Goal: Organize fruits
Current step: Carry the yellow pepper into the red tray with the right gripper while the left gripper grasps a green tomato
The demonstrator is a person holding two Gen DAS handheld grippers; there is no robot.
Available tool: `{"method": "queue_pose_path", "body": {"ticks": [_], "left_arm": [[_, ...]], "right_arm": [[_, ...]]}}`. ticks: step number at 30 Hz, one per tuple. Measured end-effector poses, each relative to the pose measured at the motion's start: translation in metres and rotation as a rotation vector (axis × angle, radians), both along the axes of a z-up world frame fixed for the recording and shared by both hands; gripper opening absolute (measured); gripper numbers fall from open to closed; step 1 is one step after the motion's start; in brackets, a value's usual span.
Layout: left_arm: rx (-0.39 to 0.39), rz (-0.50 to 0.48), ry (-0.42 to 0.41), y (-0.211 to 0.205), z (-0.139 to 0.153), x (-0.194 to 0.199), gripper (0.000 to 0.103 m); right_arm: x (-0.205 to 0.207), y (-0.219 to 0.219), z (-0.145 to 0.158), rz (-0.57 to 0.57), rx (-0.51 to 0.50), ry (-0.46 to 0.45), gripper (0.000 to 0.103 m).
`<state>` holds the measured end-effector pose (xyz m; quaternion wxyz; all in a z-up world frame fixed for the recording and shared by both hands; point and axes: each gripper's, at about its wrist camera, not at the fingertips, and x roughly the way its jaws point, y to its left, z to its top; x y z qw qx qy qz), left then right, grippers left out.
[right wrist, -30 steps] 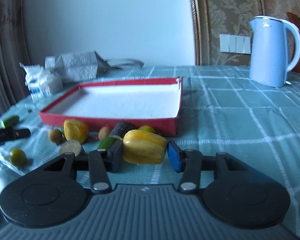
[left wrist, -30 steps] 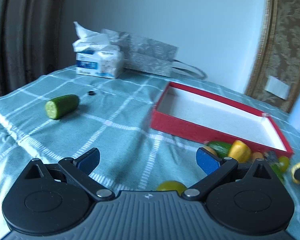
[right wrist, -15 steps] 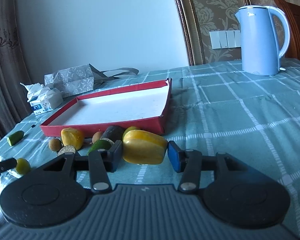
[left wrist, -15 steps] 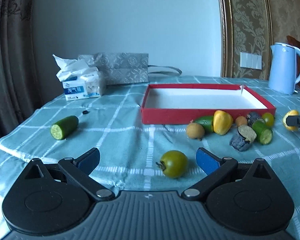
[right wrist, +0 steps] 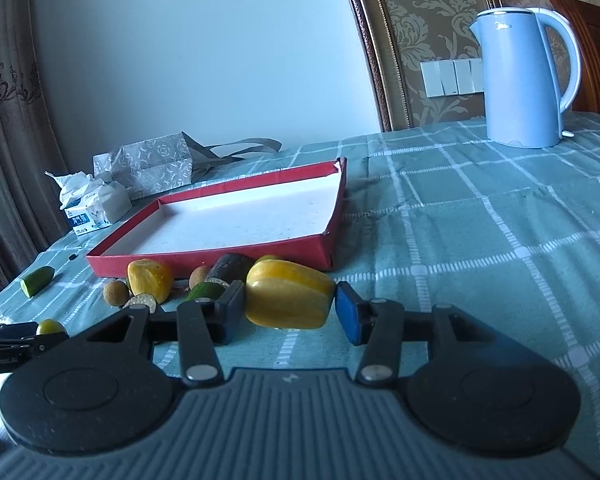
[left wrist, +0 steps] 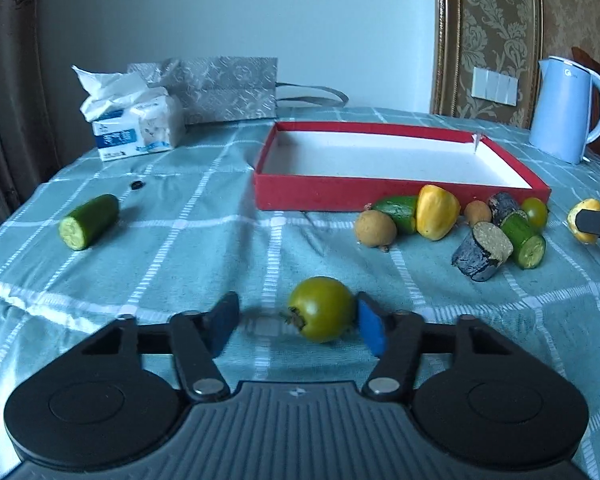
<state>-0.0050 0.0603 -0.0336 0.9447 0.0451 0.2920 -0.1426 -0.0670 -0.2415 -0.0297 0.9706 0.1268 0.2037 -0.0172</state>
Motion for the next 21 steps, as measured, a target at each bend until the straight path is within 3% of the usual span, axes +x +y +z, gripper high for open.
{"method": "queue_pose_path", "body": {"ticks": [8,21], "left_arm": [[-0.005,-0.023,0.004,-0.006,0.000,0.001,0.034],[-0.027,0.039,0.020,-0.014,0.009,0.008,0.033]], "right_arm": [[0.000,-0.001,-0.001,0.000,0.012,0.000,0.047],[-0.001,-0.002,0.000,-0.011,0.007,-0.006,0.047]]}}
